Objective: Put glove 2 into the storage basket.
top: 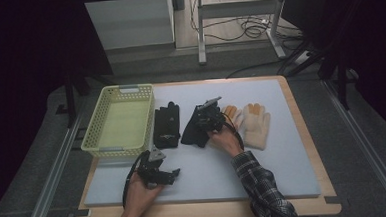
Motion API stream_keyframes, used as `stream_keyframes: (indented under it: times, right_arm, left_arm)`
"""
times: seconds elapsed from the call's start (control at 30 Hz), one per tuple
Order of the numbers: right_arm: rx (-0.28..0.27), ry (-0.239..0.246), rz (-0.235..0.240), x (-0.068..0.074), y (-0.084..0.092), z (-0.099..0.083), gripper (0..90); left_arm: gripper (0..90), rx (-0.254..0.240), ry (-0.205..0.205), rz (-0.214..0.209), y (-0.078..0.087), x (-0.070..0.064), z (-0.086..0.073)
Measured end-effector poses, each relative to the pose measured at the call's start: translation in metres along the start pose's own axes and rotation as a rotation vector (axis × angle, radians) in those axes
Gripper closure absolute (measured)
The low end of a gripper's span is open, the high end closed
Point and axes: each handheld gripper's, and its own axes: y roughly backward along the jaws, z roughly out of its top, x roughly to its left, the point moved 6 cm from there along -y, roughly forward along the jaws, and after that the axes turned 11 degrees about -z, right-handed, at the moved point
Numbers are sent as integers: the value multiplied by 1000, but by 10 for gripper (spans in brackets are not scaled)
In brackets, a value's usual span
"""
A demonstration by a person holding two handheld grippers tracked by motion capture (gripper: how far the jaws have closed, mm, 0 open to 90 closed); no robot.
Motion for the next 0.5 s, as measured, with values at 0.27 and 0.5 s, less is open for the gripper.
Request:
stream_keyframes:
  times: [0.27,0.5]
  right_arm:
    - [-90,38,26,3,45,11,831]
    - [-139,66,85,21,94,5,830]
  left_arm:
    - [75,0,0,-2,0,0,0]
    - [68,-5,4,-12,0,0,0]
